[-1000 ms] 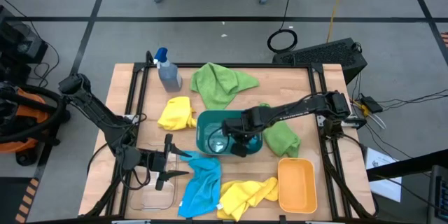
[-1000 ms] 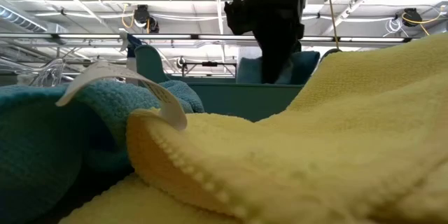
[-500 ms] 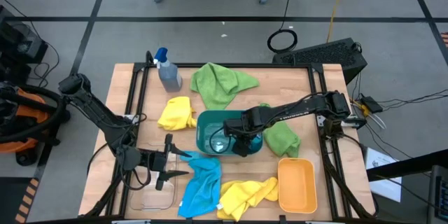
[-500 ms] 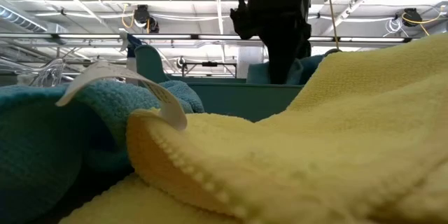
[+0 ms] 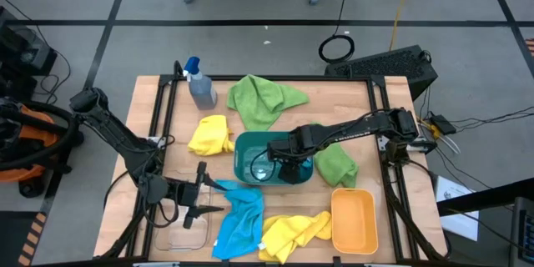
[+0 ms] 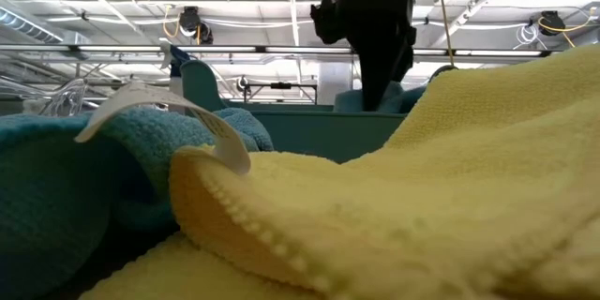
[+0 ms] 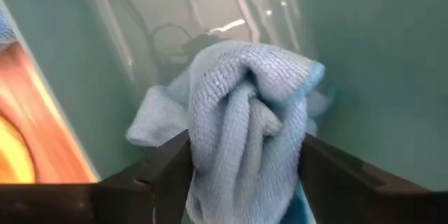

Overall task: Sort microfiber towel by color & place in baskets
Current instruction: Put the top blue microfiber towel into the blue bin, then put the blue microfiber towel into the blue bin

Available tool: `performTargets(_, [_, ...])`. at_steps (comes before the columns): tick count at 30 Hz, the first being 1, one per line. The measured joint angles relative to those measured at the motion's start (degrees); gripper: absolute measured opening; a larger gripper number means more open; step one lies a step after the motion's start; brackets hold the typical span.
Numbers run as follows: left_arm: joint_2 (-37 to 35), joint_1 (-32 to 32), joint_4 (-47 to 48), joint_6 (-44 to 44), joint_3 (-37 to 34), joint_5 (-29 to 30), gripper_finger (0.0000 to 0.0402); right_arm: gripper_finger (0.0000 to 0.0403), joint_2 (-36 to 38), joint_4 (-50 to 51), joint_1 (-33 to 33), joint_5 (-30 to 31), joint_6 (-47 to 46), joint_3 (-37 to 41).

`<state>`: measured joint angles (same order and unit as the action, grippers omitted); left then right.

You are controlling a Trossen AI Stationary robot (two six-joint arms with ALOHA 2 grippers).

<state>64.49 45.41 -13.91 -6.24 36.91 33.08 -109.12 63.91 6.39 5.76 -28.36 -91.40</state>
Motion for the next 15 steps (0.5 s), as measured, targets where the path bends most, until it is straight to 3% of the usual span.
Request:
performTargets(8, [0.02,0.00,-0.02,0.00,-0.02,0.00,0.0261,0.0233,0.13,7.46,0.30,6.37,0.22,-9.88])
performTargets(15, [0.01,0.00,0.10,0.04,-0.02,-0.04,0.0261,0.0205,0.11,2.71,5.70,9.05,-1.66,-10.34])
